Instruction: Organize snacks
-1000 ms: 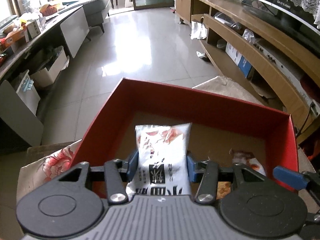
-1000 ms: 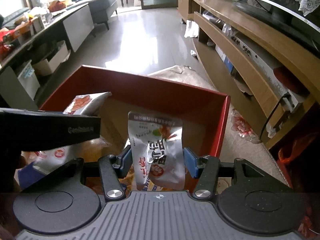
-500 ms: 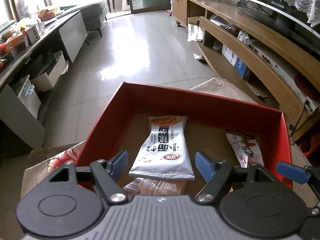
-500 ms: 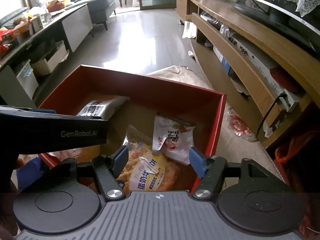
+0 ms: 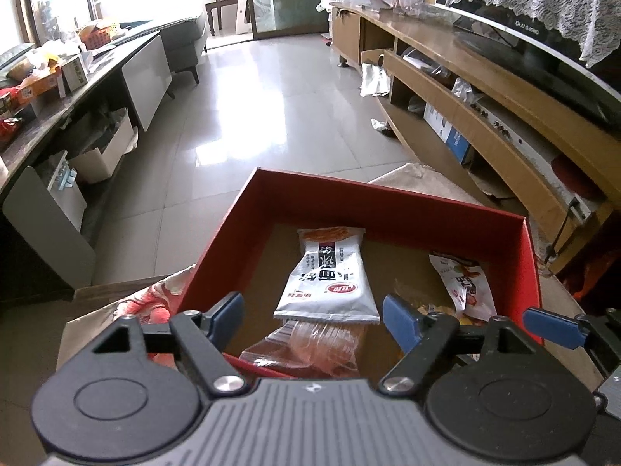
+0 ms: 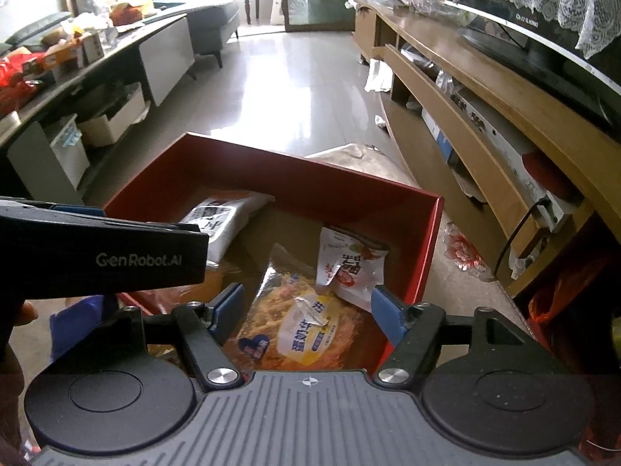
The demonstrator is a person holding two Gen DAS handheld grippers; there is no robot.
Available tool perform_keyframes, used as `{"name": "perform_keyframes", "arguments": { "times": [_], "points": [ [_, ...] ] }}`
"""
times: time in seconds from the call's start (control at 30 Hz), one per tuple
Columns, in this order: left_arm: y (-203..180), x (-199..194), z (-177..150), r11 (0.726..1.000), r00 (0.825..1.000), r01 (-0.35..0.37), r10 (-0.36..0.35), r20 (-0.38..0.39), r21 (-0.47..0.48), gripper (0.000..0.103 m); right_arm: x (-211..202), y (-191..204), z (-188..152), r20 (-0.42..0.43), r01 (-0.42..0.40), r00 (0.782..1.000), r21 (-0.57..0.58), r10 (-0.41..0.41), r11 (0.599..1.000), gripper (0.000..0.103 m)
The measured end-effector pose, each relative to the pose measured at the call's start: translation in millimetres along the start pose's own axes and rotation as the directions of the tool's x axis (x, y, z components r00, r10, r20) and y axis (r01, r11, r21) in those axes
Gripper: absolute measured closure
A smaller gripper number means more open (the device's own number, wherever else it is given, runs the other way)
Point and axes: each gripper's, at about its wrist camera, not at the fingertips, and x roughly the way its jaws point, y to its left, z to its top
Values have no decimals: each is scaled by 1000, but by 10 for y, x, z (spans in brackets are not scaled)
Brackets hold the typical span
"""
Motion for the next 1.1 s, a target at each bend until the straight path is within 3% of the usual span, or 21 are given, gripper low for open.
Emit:
{"name": "perform_keyframes", "arguments": {
  "times": [0.73, 1.1],
  "points": [
    [290, -293, -303, 1000, 1000, -13, 13, 3, -14, 19, -223, 324, -132, 14, -45, 999, -59, 46, 997, 24],
    [566, -422, -590, 999, 999, -7, 5, -42, -45, 19, -288, 501, -262, -12, -70, 998, -94, 69, 993, 24]
  ]
}}
